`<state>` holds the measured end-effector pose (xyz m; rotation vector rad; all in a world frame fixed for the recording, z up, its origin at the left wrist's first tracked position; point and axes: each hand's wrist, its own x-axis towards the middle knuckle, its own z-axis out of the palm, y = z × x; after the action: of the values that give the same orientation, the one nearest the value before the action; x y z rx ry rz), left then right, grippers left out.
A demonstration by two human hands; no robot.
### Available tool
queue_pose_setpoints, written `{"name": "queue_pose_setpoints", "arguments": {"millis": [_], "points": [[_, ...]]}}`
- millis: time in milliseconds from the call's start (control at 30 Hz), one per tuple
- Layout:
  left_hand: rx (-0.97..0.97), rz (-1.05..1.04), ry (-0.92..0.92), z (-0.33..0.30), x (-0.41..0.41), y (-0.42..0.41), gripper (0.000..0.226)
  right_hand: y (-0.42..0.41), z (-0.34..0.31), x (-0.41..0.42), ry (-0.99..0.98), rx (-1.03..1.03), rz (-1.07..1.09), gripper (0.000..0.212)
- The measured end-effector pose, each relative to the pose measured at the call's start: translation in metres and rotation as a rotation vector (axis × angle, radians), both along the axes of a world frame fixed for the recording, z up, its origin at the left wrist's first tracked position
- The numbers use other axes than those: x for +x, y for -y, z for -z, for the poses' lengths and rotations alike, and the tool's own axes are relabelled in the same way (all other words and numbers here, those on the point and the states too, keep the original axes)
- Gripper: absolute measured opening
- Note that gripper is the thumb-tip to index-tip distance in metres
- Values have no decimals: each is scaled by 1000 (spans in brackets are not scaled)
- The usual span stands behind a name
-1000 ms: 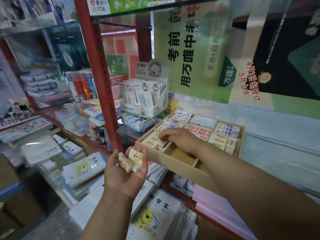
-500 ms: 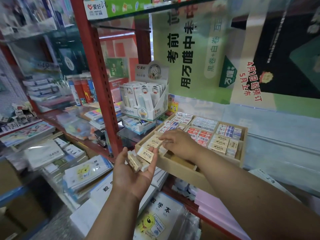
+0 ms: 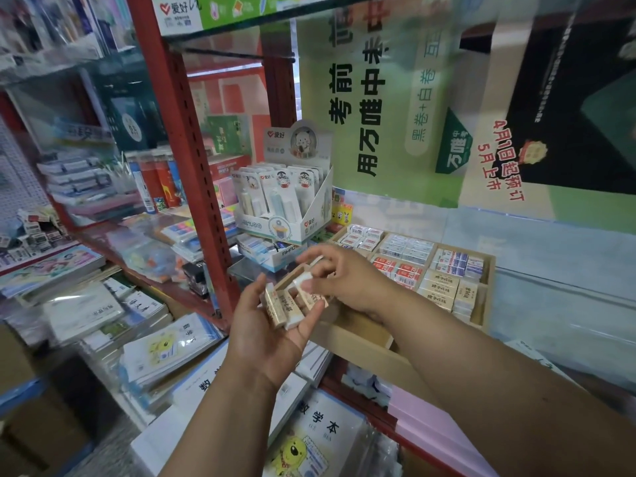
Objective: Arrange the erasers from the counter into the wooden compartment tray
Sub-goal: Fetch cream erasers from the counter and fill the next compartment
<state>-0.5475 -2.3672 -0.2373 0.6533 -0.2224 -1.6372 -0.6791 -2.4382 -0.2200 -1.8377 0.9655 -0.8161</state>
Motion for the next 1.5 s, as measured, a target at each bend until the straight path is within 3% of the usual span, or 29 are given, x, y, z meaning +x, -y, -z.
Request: {"name": "queue_pose_setpoints", "arguments": {"millis": [100, 200, 400, 533, 667, 900, 1067, 1133, 1267, 1367, 1500], "points": [[73, -44, -23, 8, 7, 11, 42, 18, -2, -5, 186, 29, 291, 30], [123, -22, -39, 14, 14, 15, 46, 40, 4, -7, -70, -60, 438, 21], [126, -62, -5, 15, 14, 18, 61, 55, 19, 15, -332, -160, 284, 22], [126, -41, 94, 14, 19, 21, 60, 61, 25, 9, -349, -212, 351, 13], [133, -96, 243, 11, 22, 28, 54, 60, 25, -6, -397, -191, 239, 10], [151, -179, 230, 4, 16, 31, 31, 62, 26, 10, -569, -316, 275, 16], [157, -215, 221, -5, 13, 32, 15, 57, 22, 13, -807, -403, 178, 32], [156, -232, 286, -6, 10, 33, 13, 54, 20, 13, -691, -398, 163, 37], [94, -259, 489, -5, 9, 35, 18, 38, 7, 10, -114, -104, -67, 43], [61, -261, 603, -4, 11, 39, 21, 37, 8, 8, -46, -55, -162, 49], [40, -208, 709, 0, 9, 43, 18, 39, 13, 6, 44, -43, -91, 47]]}}
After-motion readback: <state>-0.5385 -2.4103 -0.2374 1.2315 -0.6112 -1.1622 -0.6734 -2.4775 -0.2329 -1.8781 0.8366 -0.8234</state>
